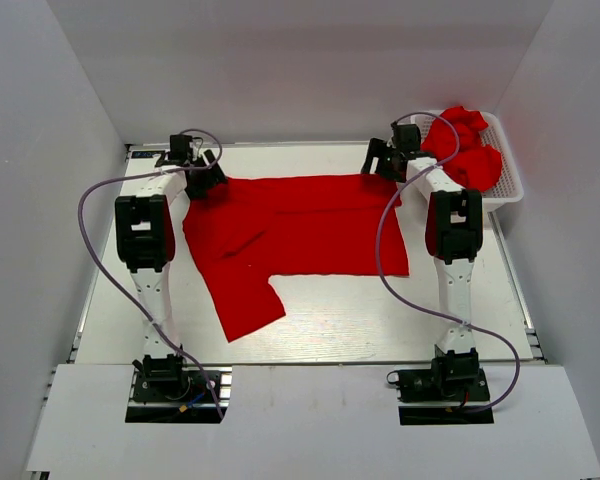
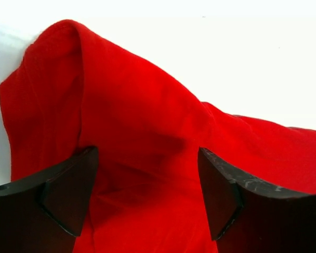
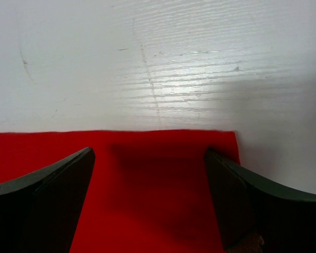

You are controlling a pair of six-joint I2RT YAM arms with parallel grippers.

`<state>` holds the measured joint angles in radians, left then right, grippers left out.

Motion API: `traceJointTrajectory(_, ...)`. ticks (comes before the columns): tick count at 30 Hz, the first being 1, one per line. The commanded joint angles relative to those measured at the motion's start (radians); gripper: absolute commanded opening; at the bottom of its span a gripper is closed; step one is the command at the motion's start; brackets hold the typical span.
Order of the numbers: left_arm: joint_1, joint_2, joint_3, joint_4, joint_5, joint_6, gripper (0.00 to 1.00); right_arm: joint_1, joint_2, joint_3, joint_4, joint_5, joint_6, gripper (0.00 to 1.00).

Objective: Fold and stack the t-shirts
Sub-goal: Fold the flattened tshirt in 1/3 of the way, then grap the side of the flattened tshirt closest away from the robot with both arms

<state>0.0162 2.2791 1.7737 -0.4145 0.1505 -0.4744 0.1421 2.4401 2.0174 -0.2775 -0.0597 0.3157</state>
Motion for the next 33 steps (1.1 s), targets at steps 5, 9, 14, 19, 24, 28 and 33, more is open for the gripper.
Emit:
traceJointTrajectory(5, 0.008, -0.048, 0.144, -0.121, 0.012, 0.094, 0.99, 0.013, -0.139, 0.038, 0.028, -0.066, -0.176, 0.9)
traceJointTrajectory(9, 0.008, -0.14, 0.194, -0.234, -0.06, 0.126, 0.99, 0.024, -0.243, -0.003, -0.043, -0.056, -0.237, 0.9)
traceJointTrajectory(14, -0.013, -0.341, 0.045, -0.311, -0.161, 0.135, 0.99, 0.043, -0.5, -0.224, -0.086, 0.055, -0.213, 0.9)
traceJointTrajectory(19, -0.022, -0.649, -0.392, -0.291, -0.097, 0.073, 0.99, 0.048, -0.742, -0.647, -0.037, 0.127, -0.069, 0.9)
traceJointTrajectory(24, -0.08, -1.0, -0.738, -0.279, -0.008, -0.004, 0.99, 0.047, -0.978, -0.94, -0.064, 0.208, 0.088, 0.9)
traceJointTrajectory(28, -0.143, -1.147, -0.929, -0.361, 0.004, -0.004, 0.99, 0.047, -1.087, -1.075, -0.104, 0.242, 0.175, 0.9)
traceJointTrajectory(33, -0.228, -1.23, -1.043, -0.46, 0.038, -0.021, 0.99, 0.045, -1.165, -1.16, -0.092, 0.239, 0.215, 0.9)
